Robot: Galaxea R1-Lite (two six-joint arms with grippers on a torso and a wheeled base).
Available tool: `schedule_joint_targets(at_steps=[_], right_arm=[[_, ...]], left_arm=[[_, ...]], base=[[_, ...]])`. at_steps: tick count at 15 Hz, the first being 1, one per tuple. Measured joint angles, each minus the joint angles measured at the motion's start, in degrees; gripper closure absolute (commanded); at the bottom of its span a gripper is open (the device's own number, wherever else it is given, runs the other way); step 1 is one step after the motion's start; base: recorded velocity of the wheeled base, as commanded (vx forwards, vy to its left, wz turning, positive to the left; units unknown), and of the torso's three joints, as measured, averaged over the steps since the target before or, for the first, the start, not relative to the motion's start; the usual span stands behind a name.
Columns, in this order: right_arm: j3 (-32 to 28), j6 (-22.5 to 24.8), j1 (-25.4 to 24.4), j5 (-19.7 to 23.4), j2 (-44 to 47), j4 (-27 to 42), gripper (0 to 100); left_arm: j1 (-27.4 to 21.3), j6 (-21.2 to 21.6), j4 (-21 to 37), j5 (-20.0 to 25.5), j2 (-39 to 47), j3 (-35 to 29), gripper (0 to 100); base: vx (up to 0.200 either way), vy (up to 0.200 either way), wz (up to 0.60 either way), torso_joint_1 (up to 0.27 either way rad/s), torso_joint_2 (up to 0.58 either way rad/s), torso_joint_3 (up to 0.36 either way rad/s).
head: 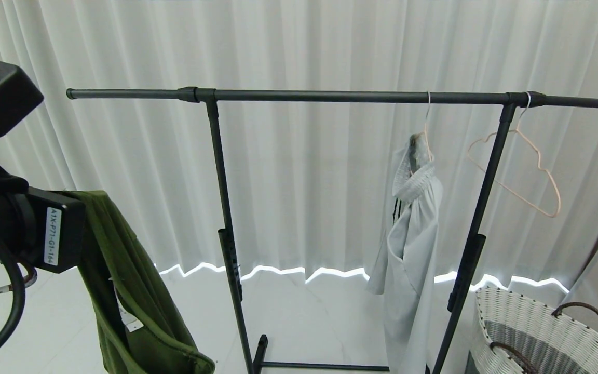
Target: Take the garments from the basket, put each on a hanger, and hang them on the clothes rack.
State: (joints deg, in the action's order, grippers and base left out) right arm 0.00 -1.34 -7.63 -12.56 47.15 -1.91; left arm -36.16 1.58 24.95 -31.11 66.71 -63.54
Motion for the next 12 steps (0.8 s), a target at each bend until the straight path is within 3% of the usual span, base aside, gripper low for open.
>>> schedule_joint_targets(at_steps=[4,7,12], right_arm=[[0.0,0.0,0.0,0.0,1.4,0.0,0],[0.0,0.0,-0.4,0.0,2.0,0.0,0],[0.0,0.4,-1.9,0.0,1.9,0.0,0]], left_arm=[[0.0,0.0,0.0,0.0,0.0,0.0,100],[0.0,0.0,-0.1,0.0,0.1,0.0,100],[0.0,-0.1,0.0,0.0,-0.1,0.6,100]], base=[[0.000,0.000,-0.60,0.218,-0.50,-0.281],[0.000,0.000,0.00,0.217,-0.47,-0.258],[0.000,0.000,0.00,0.036,-0.08,-0.041]])
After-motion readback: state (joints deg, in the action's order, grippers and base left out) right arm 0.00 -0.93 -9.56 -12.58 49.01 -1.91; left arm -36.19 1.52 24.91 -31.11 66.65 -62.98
